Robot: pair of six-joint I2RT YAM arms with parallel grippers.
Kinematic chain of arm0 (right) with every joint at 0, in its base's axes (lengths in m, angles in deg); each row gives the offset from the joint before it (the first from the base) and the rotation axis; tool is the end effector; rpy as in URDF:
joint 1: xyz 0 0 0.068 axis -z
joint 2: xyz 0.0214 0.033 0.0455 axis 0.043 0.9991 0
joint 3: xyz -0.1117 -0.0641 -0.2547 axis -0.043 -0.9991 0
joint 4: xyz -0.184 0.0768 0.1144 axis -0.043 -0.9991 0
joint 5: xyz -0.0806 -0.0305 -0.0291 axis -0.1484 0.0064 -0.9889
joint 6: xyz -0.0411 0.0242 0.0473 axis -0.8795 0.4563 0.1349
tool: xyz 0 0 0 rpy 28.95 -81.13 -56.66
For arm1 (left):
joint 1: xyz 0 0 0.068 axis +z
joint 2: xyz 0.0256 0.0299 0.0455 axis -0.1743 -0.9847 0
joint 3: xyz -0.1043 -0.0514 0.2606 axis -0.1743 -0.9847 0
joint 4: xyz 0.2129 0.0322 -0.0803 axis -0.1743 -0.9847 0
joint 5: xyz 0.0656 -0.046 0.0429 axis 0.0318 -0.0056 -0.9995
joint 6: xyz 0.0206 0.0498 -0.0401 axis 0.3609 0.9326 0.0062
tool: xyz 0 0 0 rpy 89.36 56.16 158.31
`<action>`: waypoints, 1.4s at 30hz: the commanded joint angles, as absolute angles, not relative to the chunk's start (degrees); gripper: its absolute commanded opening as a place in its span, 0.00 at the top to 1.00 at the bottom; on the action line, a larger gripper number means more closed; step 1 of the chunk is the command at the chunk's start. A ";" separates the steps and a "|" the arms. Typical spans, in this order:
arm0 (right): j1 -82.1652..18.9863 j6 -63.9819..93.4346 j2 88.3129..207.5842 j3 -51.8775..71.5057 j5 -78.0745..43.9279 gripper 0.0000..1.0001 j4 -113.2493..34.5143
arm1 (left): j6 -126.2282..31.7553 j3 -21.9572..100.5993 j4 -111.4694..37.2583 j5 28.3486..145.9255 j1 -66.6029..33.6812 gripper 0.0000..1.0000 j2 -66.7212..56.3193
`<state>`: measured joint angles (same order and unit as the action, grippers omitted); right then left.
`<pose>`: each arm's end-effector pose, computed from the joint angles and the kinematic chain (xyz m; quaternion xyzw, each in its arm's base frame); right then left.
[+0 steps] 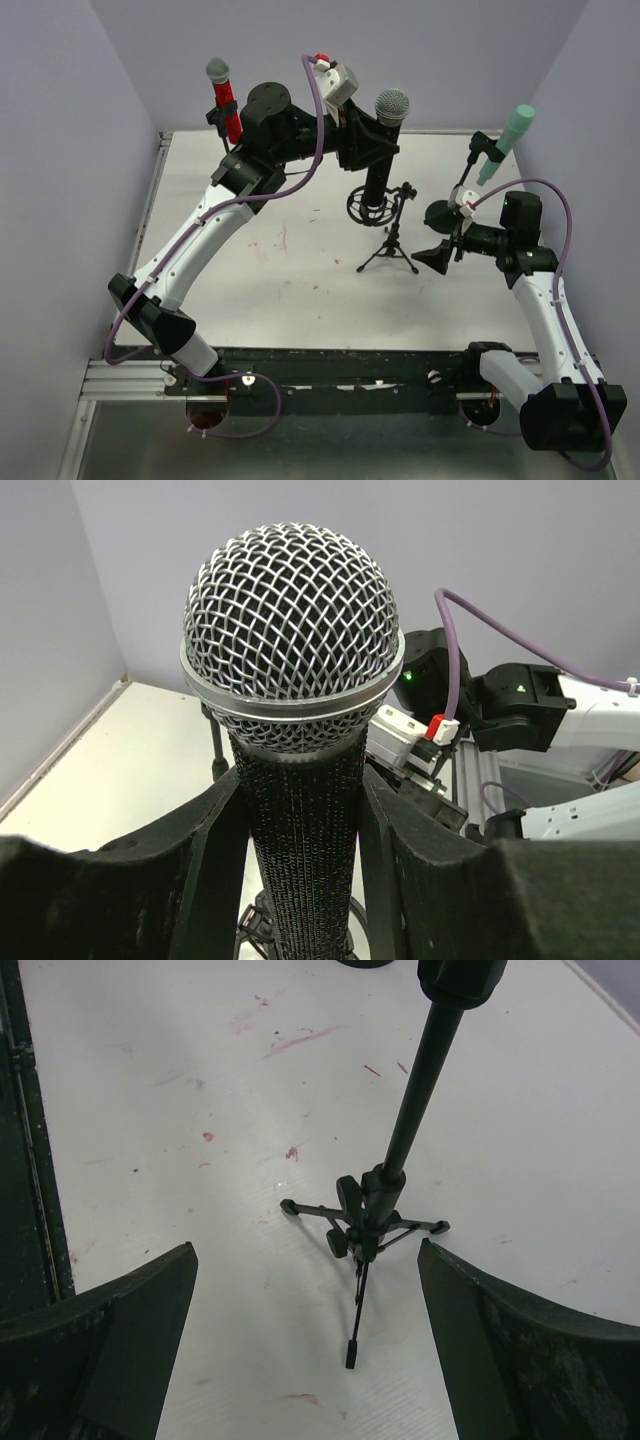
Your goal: Attach the microphones to the stand
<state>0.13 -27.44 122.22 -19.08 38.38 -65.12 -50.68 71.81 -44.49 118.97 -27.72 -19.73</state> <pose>0.1626 0.0404 0.3128 -0.4450 0.6570 0.3107 0.5232 0.2334 -0.2243 0.5210 0.3761 0.5439 -0.5171 0.5435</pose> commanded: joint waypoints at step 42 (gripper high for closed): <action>0.35 -27.24 121.18 -19.24 38.13 0.00 -64.26 | -53.15 32.63 5.35 105.68 -28.90 1.00 -5.29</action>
<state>0.13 -27.46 121.65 -19.08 38.35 -65.12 -54.53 34.68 -2.50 109.09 -28.35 -5.43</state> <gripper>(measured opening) 0.997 0.494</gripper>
